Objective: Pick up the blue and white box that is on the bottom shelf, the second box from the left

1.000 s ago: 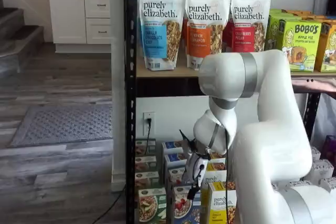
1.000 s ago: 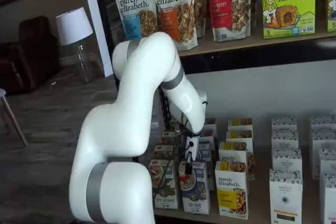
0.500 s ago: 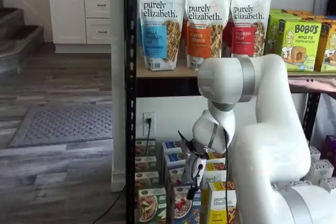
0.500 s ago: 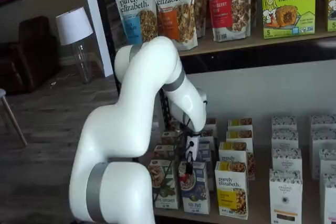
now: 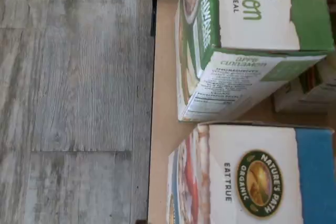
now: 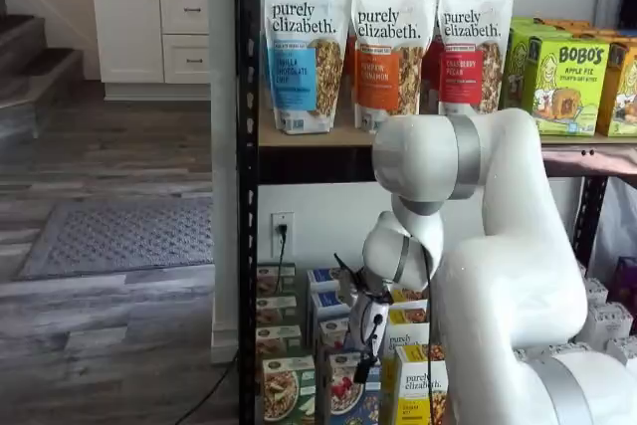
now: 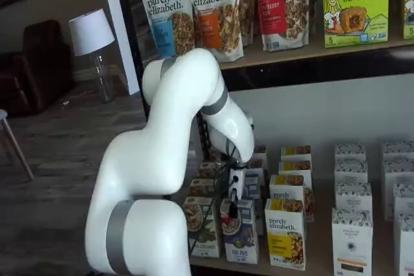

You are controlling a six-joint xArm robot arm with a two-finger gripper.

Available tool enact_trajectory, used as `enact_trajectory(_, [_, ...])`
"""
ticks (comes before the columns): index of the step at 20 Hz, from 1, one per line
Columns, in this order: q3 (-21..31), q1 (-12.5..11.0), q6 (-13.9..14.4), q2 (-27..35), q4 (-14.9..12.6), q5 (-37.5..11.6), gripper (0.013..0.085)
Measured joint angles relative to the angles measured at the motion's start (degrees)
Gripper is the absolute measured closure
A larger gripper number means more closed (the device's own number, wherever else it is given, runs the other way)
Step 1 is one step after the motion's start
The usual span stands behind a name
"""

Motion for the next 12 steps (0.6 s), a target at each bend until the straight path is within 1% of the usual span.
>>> enact_trajectory(12, [0.52, 0.96, 2.69, 0.25, -2.34, -1.01, 0.0130])
